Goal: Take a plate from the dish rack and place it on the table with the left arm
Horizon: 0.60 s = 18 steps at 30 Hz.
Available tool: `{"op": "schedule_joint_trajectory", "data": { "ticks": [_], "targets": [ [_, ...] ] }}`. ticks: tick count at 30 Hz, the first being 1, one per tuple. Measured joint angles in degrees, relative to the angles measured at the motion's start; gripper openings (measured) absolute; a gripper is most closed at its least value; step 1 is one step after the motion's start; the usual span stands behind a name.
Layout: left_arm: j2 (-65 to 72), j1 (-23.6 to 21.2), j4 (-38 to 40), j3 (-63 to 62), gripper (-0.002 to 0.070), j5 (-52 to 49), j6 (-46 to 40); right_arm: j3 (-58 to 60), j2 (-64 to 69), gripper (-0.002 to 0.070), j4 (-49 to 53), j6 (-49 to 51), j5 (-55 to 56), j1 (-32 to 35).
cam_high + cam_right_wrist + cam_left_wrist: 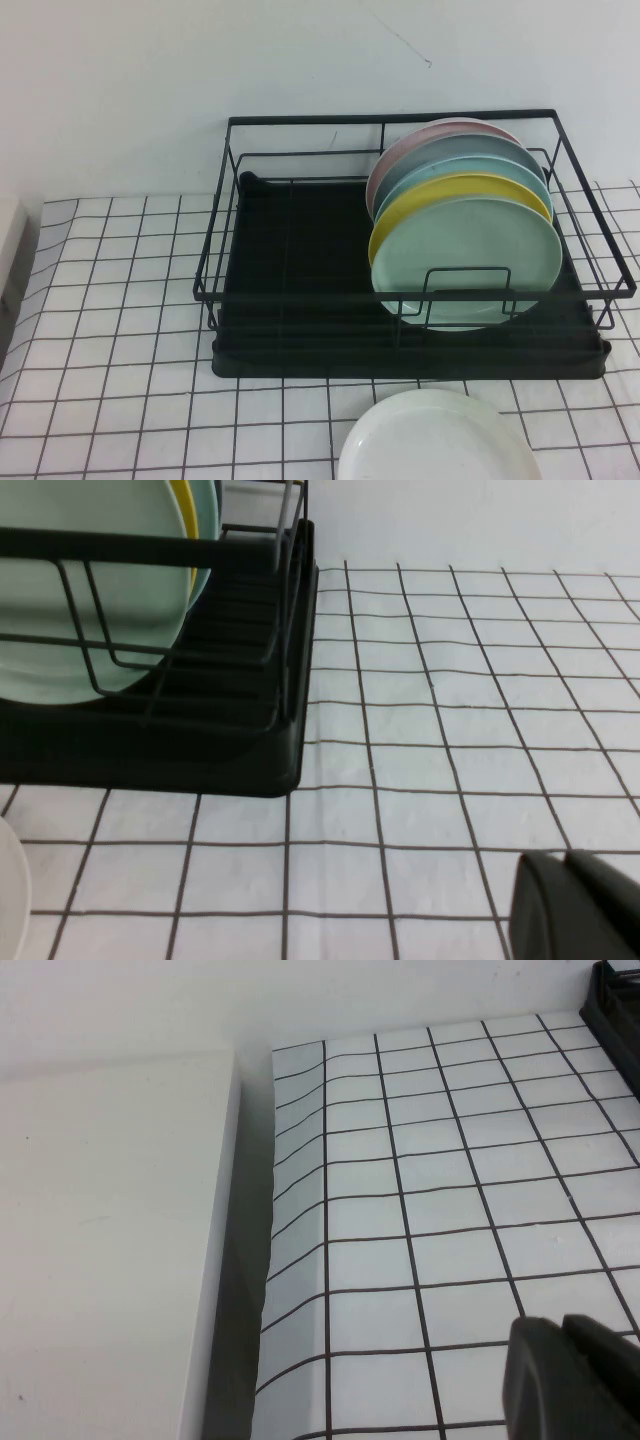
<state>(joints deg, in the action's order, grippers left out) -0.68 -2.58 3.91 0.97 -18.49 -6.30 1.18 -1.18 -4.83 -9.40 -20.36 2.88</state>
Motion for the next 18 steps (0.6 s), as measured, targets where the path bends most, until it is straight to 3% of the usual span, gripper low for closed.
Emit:
{"op": "schedule_joint_trajectory", "data": {
  "ticks": [18],
  "targets": [
    [0.00,0.00,3.39,0.00,-0.0003,0.52,0.00,0.00,0.00,-0.0001,0.00,0.00,0.00,0.00]
  ]
}}
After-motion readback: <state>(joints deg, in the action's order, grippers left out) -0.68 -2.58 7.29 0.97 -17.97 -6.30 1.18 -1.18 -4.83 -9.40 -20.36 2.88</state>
